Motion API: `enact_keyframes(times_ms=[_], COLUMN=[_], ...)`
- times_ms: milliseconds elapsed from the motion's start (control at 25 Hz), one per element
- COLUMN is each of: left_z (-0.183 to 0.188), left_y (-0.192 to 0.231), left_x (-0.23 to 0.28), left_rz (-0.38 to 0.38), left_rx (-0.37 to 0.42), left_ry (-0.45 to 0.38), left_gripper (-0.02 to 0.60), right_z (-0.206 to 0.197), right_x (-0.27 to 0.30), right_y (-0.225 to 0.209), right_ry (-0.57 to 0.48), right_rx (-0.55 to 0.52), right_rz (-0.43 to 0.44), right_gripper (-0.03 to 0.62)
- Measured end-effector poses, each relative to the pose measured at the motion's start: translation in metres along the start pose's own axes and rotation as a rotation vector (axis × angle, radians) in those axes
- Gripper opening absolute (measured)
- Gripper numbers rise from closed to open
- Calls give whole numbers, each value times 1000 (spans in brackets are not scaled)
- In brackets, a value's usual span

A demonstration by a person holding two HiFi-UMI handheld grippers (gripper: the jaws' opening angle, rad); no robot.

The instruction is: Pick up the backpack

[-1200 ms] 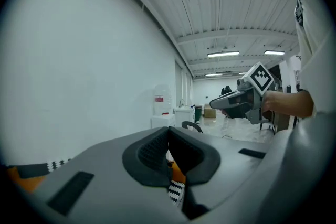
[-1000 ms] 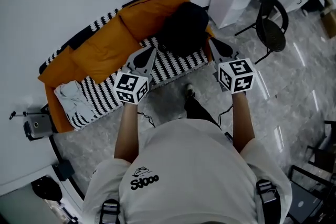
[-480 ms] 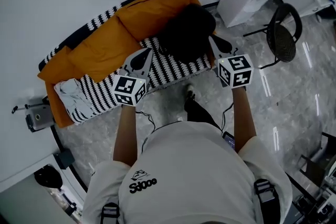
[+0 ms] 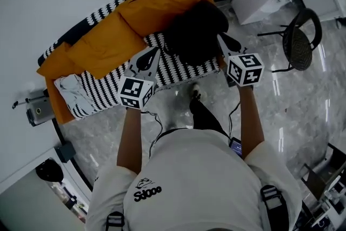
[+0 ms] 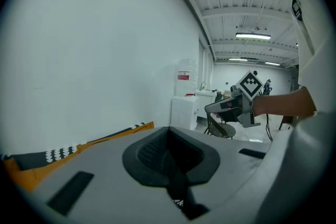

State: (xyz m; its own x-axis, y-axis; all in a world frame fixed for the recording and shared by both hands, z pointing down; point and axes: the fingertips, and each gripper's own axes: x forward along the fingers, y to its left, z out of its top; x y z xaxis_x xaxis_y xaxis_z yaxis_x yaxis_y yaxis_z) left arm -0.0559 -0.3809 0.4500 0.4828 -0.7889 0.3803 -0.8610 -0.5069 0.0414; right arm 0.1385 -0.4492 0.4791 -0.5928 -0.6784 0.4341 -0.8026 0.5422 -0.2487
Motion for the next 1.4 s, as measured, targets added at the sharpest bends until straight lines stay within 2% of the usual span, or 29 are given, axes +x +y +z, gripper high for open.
enact_keyframes(times_ms=[200, 480, 960, 1000, 1080, 1400], left_z=[-11, -37, -75, -78, -84, -111], left_y=[4, 5, 9, 9, 9, 16], left_x=[23, 44, 84, 88, 98, 129], left_rz=[27, 44, 76, 77, 78, 78], left_rx=[11, 2, -76, -85, -97, -131], left_ry=[32, 84, 108, 109, 111, 137], left_gripper=[21, 21, 21, 21, 21, 21], right_z=[-15, -46, -89, -93, -102, -137], right_x=[30, 69, 123, 126, 134, 163], right_y=[-23, -50, -85, -87, -90, -102], right_ry=[31, 98, 128, 135, 149, 189], right_rx=[8, -12, 40, 42, 52, 91], right_rz=[33, 25, -5, 1, 17, 18], right_gripper=[35, 35, 40, 53, 121, 153])
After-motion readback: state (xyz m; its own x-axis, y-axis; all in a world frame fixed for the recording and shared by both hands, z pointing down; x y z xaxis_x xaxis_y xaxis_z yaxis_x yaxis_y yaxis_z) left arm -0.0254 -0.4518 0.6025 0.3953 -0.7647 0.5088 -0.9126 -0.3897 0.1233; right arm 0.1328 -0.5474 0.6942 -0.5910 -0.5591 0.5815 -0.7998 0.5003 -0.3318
